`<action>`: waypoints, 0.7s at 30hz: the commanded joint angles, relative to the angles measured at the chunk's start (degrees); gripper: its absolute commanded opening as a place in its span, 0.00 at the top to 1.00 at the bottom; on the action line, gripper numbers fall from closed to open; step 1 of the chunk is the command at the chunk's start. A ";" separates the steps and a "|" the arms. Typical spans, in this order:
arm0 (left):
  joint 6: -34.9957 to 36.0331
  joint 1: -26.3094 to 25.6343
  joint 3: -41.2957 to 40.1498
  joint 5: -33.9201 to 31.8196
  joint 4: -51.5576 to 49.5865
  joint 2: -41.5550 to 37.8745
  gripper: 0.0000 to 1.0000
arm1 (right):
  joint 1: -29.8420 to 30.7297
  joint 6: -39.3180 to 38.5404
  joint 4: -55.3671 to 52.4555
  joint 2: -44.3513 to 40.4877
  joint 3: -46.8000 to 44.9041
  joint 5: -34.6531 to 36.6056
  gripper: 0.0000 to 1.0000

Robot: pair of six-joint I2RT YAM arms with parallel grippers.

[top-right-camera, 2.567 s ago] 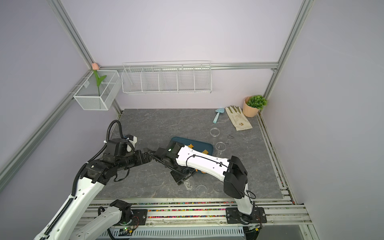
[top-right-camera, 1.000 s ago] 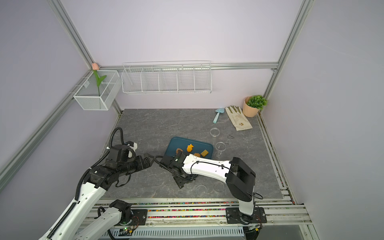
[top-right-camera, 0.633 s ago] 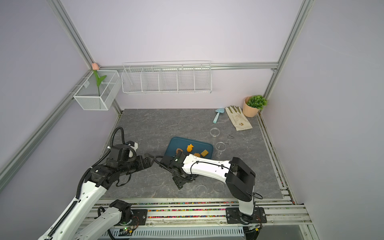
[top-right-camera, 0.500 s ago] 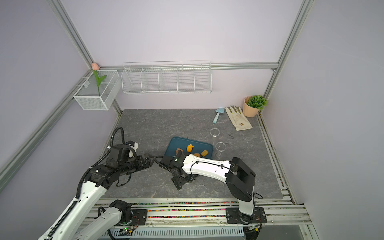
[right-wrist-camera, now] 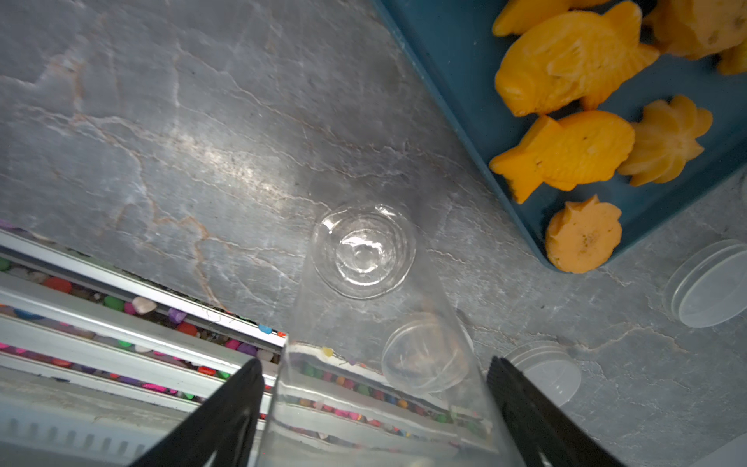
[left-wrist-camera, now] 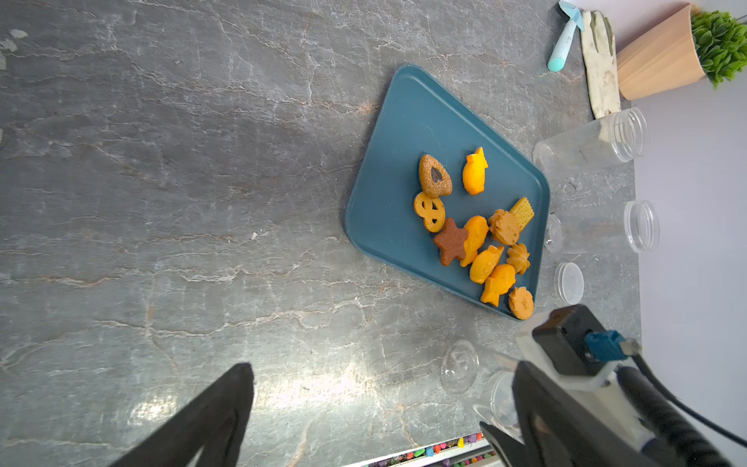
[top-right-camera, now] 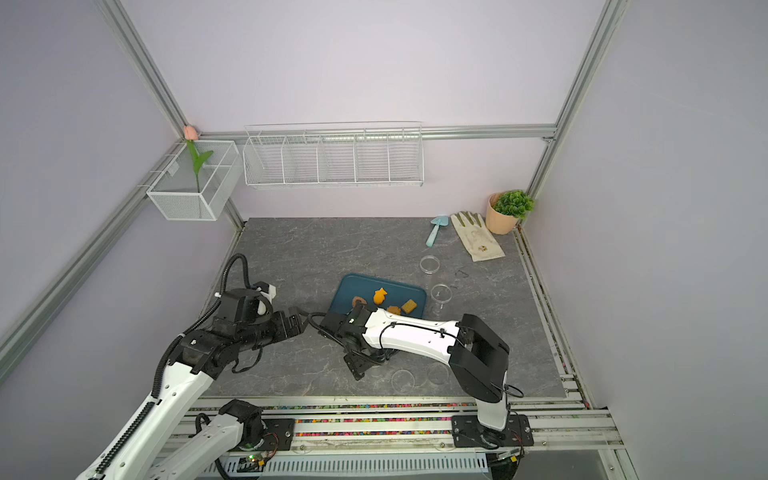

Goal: Pour the cookies out of the jar
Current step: Place the jar at the center of the board.

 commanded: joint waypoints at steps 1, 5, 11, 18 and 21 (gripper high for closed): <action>1.16 0.23 0.73 -0.64 -0.35 -0.38 0.00 | 0.45 0.76 -1.92 0.54 1.48 1.17 0.12; 1.25 0.18 1.24 -1.62 -0.54 -0.38 0.00 | 0.46 0.65 -4.87 -0.17 4.88 2.89 0.12; 2.39 0.17 2.91 -4.07 -1.74 -0.52 0.00 | 0.41 -0.22 -10.63 -1.22 11.94 4.93 0.12; 2.65 0.19 4.42 -5.98 -2.58 -1.29 0.00 | 0.15 -0.65 -18.99 -2.80 21.77 8.71 0.12; 2.56 0.18 4.76 -6.96 -2.97 -1.80 0.00 | -0.24 -1.43 -21.52 -3.73 26.40 9.59 0.12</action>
